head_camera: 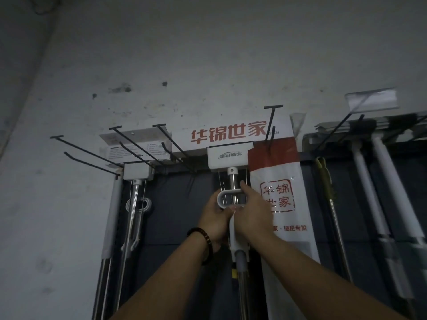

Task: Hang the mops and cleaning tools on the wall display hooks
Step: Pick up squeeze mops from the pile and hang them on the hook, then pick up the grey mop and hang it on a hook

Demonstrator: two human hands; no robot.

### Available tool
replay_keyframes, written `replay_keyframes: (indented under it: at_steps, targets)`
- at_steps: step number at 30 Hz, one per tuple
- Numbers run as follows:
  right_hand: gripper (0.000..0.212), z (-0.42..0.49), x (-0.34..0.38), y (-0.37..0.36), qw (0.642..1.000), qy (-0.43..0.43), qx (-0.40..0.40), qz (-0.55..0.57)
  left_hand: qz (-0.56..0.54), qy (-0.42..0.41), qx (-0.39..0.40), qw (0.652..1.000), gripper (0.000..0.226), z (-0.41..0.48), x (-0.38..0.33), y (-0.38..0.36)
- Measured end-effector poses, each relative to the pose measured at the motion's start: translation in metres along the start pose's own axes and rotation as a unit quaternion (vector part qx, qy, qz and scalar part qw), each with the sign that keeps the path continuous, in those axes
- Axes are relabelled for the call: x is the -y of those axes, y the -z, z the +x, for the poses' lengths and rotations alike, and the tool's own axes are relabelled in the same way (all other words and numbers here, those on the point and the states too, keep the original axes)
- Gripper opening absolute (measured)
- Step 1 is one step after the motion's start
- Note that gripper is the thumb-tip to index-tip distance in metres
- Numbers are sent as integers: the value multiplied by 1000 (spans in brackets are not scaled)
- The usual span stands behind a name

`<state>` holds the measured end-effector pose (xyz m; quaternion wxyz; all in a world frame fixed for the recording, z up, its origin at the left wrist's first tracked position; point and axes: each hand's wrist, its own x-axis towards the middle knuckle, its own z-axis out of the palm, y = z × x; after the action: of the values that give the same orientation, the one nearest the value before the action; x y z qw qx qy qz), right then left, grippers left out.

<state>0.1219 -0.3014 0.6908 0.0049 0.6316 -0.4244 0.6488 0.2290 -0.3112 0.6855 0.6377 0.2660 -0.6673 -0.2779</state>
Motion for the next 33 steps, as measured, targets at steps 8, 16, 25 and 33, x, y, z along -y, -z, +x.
replay_keyframes:
  at_steps: [8,16,25,33]
  targets:
    - [78,-4,-2,1,992,9,55,-110,23,10,-46,999,38,-5,12,-3]
    - [69,-70,-4,-14,984,-10,122,-130,154,84,14,984,26,-44,27,20]
    - [10,-220,-62,-9,979,-98,180,3,209,169,31,963,20,-182,84,58]
    - [19,-412,-119,-20,905,-252,343,10,192,294,64,934,25,-392,156,75]
